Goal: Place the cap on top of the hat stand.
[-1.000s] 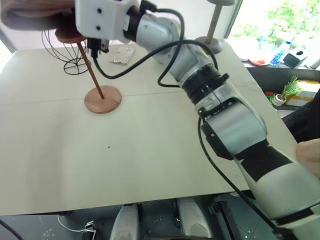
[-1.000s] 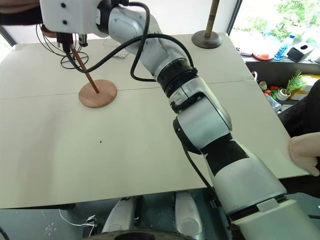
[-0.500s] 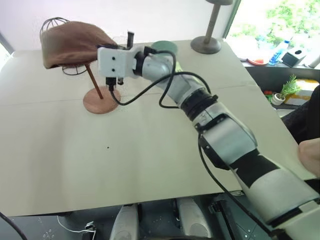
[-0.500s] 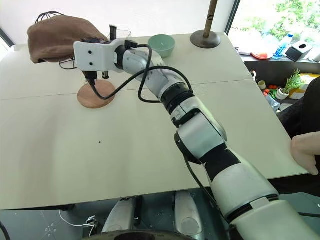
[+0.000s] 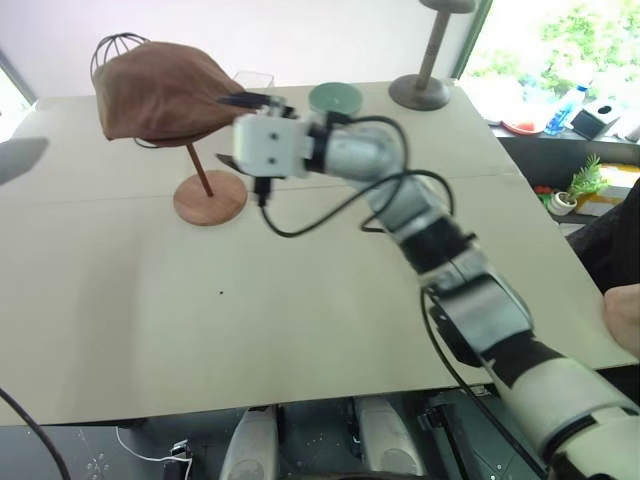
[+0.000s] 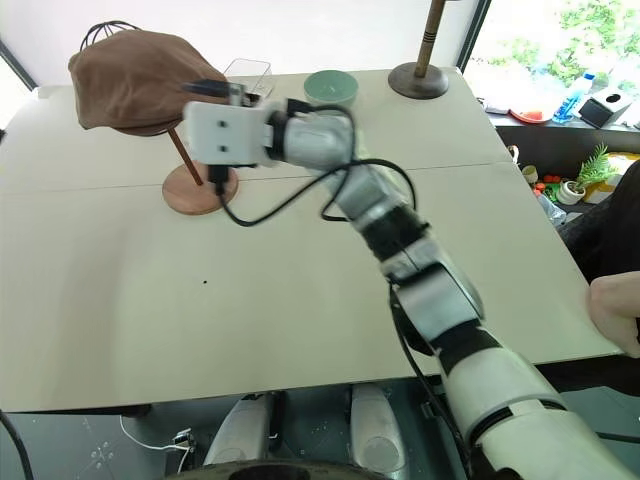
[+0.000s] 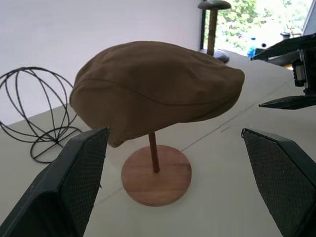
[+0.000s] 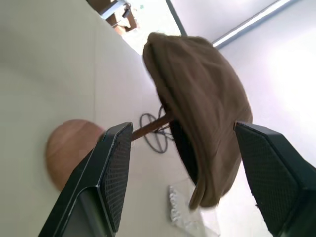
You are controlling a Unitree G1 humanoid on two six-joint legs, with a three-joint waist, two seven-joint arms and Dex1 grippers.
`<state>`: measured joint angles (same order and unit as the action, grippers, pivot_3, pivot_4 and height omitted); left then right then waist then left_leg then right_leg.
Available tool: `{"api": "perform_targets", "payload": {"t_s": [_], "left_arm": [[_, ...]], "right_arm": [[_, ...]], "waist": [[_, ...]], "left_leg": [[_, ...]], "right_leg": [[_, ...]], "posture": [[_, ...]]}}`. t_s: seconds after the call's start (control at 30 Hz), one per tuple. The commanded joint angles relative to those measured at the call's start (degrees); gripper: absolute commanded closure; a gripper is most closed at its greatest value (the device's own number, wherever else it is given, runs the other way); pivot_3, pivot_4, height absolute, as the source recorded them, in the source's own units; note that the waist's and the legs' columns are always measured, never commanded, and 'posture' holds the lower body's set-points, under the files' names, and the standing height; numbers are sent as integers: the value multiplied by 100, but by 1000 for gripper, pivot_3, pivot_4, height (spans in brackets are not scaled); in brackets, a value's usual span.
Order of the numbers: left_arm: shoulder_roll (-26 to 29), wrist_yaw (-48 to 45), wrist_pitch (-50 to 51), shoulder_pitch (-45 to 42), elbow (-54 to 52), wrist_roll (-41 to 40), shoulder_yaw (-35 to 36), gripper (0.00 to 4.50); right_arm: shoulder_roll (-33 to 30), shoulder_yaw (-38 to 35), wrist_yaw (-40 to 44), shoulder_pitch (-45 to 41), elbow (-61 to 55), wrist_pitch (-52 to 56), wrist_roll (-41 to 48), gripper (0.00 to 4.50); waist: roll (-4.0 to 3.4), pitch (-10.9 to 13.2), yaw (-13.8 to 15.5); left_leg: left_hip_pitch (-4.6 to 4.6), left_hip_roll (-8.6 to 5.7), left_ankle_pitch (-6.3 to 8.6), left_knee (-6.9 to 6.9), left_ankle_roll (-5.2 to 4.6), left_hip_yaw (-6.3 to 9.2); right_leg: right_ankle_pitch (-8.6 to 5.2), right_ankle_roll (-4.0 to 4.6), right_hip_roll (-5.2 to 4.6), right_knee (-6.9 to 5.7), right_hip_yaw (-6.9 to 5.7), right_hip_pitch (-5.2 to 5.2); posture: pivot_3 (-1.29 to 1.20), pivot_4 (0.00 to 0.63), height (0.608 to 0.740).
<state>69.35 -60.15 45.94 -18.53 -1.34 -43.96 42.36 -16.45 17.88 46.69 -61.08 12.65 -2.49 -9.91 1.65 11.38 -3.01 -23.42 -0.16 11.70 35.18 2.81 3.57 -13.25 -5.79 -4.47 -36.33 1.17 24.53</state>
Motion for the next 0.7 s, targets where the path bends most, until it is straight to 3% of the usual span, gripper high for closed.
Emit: {"api": "perform_targets", "payload": {"t_s": [0.03, 0.1, 0.17, 0.3, 0.47, 0.7], "left_arm": [[324, -155, -330, -338, -353, 46, -460, 0], [411, -154, -520, -589, -597, 155, -930, 0], [465, -22, -723, -949, -875, 363, -1517, 0], [464, 101, -1289, -1561, -1152, 1082, -2534, 0], [243, 558, -1779, -2195, -1354, 2257, -3636, 0], [-226, 1355, -1997, -2347, -1801, 3807, -4564, 0]], "right_arm": [[-630, -741, 806, 189, -1517, 1737, 1076, 629], [-1120, -1214, 1170, 98, -2020, 3366, 1909, 35], [-1754, -1549, 1674, -165, -2246, 4979, 2760, 35], [-2752, -2007, 2463, -646, -2245, 6964, 4214, 35], [-2904, -2469, 2210, -1262, -1670, 8317, 5023, 35], [-3164, -2728, 2070, -1696, -1063, 8451, 5451, 35]], "waist": [[-5, 3, 39], [-6, 4, 50], [-10, 6, 54], [-16, 9, 45], [-18, 10, 13], [-18, 11, 58]], "left_leg": [[0, 0, 0, 2, 0, -2], [2, 1, 0, 2, -1, -3], [4, 2, 0, 2, -1, -4], [4, 2, 0, 0, -3, -9], [7, 5, 4, 0, -9, -18], [-8, 0, 4, 6, -10, -19]], "right_leg": [[0, 0, 0, 0, 1, 0], [0, 1, 0, -1, 1, 0], [-1, 2, 1, -1, 1, 0], [-4, 6, 0, 4, 3, 1], [-10, 14, 3, 4, 10, 3], [-2, -2, 0, 14, 11, 4]], "posture": [[0, 150, 740], [0, 150, 740], [0, 150, 740], [0, 150, 740], [0, 150, 740], [0, 150, 740]]}}
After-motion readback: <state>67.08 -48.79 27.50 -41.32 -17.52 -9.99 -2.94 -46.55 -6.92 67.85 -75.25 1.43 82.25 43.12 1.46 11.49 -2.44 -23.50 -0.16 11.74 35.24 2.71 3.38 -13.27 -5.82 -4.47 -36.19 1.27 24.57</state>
